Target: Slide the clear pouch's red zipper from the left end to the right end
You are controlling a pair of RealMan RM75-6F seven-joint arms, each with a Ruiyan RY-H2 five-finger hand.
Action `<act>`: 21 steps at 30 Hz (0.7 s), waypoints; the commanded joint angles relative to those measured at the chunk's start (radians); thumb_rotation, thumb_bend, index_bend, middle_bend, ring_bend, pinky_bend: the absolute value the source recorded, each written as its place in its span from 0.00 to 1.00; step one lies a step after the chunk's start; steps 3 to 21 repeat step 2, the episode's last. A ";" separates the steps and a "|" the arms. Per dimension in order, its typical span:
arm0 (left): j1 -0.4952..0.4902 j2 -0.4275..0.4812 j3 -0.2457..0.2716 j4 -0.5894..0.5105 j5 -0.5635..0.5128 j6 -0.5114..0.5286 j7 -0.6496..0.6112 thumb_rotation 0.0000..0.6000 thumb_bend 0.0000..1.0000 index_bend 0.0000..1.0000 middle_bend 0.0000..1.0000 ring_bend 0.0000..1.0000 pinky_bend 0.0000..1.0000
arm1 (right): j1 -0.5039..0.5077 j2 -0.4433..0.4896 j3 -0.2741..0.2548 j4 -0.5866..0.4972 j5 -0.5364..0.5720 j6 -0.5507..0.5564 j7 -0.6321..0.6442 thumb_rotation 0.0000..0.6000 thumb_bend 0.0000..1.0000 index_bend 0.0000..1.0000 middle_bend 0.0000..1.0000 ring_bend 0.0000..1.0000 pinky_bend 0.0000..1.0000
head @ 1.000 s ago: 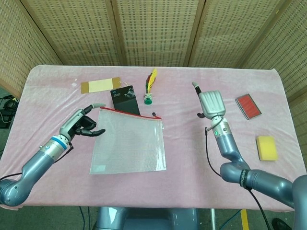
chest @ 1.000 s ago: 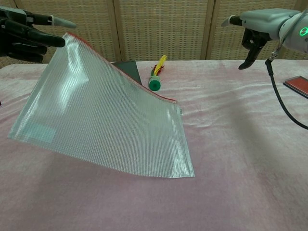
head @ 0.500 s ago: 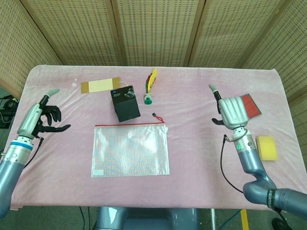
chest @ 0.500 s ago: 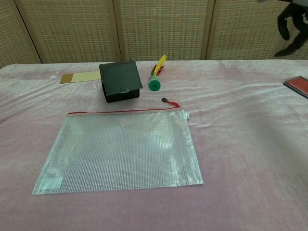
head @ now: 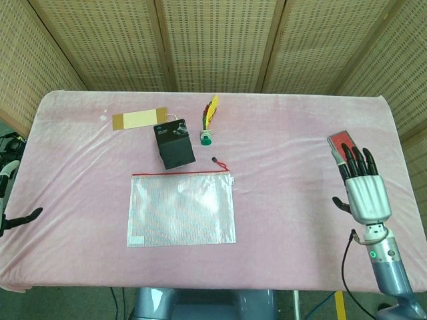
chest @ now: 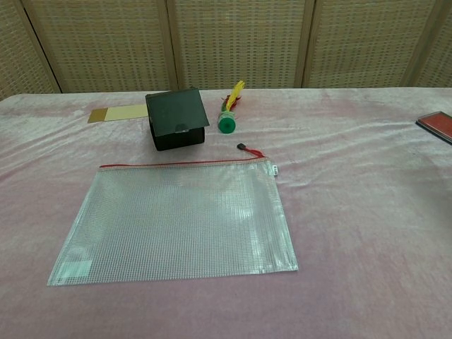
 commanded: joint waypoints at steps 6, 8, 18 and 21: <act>0.026 0.007 0.024 0.013 0.034 0.015 -0.029 1.00 0.00 0.00 0.00 0.00 0.00 | -0.052 0.008 -0.032 0.006 -0.044 0.031 0.008 1.00 0.00 0.00 0.00 0.00 0.00; 0.026 0.007 0.024 0.013 0.034 0.015 -0.029 1.00 0.00 0.00 0.00 0.00 0.00 | -0.052 0.008 -0.032 0.006 -0.044 0.031 0.008 1.00 0.00 0.00 0.00 0.00 0.00; 0.026 0.007 0.024 0.013 0.034 0.015 -0.029 1.00 0.00 0.00 0.00 0.00 0.00 | -0.052 0.008 -0.032 0.006 -0.044 0.031 0.008 1.00 0.00 0.00 0.00 0.00 0.00; 0.026 0.007 0.024 0.013 0.034 0.015 -0.029 1.00 0.00 0.00 0.00 0.00 0.00 | -0.052 0.008 -0.032 0.006 -0.044 0.031 0.008 1.00 0.00 0.00 0.00 0.00 0.00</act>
